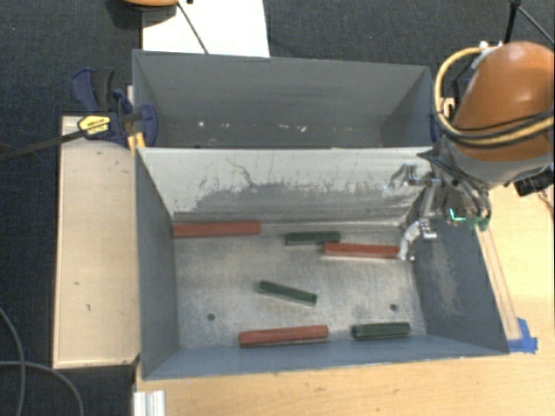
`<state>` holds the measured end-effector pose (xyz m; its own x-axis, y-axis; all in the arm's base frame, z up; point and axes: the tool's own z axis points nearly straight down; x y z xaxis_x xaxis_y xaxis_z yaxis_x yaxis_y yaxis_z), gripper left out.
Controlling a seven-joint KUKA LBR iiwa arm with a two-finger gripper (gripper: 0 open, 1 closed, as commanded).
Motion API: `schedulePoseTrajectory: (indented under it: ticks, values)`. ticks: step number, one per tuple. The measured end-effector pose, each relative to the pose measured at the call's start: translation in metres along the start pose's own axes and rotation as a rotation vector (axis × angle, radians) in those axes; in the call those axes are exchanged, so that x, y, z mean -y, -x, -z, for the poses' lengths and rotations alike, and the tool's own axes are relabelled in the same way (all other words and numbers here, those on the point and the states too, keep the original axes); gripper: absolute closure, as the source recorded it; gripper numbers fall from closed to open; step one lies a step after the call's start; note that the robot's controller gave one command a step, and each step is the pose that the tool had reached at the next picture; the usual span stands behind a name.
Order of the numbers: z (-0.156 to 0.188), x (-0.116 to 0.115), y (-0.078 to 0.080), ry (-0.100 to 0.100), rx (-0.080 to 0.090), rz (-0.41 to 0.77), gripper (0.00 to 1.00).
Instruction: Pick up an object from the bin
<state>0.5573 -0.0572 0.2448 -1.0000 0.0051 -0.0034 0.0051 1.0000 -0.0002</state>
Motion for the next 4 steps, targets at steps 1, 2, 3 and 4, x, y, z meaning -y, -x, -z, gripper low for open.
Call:
schedulePoseTrajectory:
  ticks: [1, 2, 3, 4]
  values:
    - [-0.044, -0.013, 0.006, -0.001, 0.007, 0.055, 0.00]
    - [-0.113, -0.027, 0.006, 0.000, 0.003, 0.091, 0.00]
    - [-0.169, -0.042, 0.035, 0.000, 0.011, 0.080, 1.00]
    - [-0.169, -0.042, 0.035, 0.000, 0.011, 0.081, 1.00]
